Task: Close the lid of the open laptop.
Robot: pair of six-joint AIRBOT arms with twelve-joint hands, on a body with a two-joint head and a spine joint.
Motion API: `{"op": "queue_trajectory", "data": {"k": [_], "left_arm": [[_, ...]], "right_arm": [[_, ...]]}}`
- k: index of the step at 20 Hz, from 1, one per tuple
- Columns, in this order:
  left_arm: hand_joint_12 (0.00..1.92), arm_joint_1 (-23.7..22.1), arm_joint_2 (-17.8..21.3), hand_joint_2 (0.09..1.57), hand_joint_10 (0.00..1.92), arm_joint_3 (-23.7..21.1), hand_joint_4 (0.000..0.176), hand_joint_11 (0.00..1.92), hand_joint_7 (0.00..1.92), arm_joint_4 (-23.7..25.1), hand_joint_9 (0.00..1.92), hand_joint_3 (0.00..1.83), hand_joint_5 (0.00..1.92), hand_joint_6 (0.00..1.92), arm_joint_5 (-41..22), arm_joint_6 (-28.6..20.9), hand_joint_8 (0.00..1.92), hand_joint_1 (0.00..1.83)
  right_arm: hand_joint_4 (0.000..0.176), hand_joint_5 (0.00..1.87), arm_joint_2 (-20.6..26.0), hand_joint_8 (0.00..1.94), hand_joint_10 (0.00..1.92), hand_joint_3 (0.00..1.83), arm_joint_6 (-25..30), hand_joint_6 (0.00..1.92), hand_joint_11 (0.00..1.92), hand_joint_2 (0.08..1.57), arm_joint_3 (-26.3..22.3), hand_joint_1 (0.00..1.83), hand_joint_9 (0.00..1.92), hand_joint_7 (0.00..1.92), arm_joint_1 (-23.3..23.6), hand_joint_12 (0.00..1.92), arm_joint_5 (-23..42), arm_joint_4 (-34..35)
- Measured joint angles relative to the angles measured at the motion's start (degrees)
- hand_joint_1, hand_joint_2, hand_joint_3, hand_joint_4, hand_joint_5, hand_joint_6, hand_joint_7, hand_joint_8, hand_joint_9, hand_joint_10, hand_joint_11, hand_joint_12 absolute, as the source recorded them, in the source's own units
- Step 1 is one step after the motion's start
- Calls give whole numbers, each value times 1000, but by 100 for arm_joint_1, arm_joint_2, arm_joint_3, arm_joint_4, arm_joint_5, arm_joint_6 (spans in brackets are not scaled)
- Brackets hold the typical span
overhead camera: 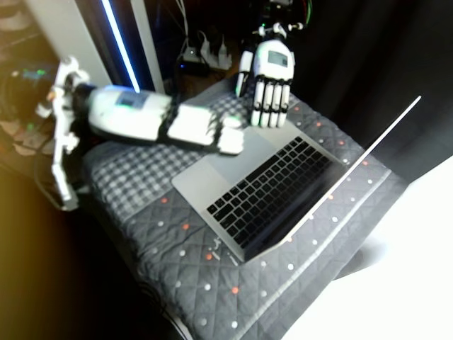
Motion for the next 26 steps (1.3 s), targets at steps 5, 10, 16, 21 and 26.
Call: {"op": "queue_trajectory", "data": {"k": [5, 10, 16, 21, 26], "left_arm": [[346, 0, -17, 1484, 14, 31, 0, 0, 172, 22, 129, 0, 177, 7, -28, 4, 4, 231], [331, -11, -177, 1485, 22, 166, 0, 0, 158, 72, 120, 0, 175, 10, -66, -37, 7, 249], [265, -81, -289, 1488, 4, 278, 0, 0, 127, 234, 98, 2, 143, 1, -37, -188, 0, 224], [287, -151, -321, 1476, 10, 315, 0, 0, 153, 339, 127, 0, 159, 2, 20, -310, 3, 272], [302, -151, -365, 1464, 7, 343, 0, 0, 160, 343, 138, 0, 171, 3, 0, -339, 1, 314]], "right_arm": [[52, 0, -492, 0, 0, 0, 2, 0, 0, 1375, 402, 51, 0, 0, 782, 649, -205, 35], [5, 0, -800, 0, 0, 0, 4, 0, 0, 1296, 870, 166, 0, 0, 1690, 0, -693, 170], [15, 0, -1102, 0, 0, 0, 0, 0, 0, 1314, 1370, 191, 0, 0, 2201, 0, -1255, 538], [0, 0, -1294, 0, 0, 10, -271, 0, 0, 1441, 1827, 230, 0, 0, 2352, 0, -1598, 1346], [0, 0, -1488, 0, 4, 0, -1589, 0, 0, 1425, 1827, 356, 11, 0, 2382, 0, -1980, 2424]]}}
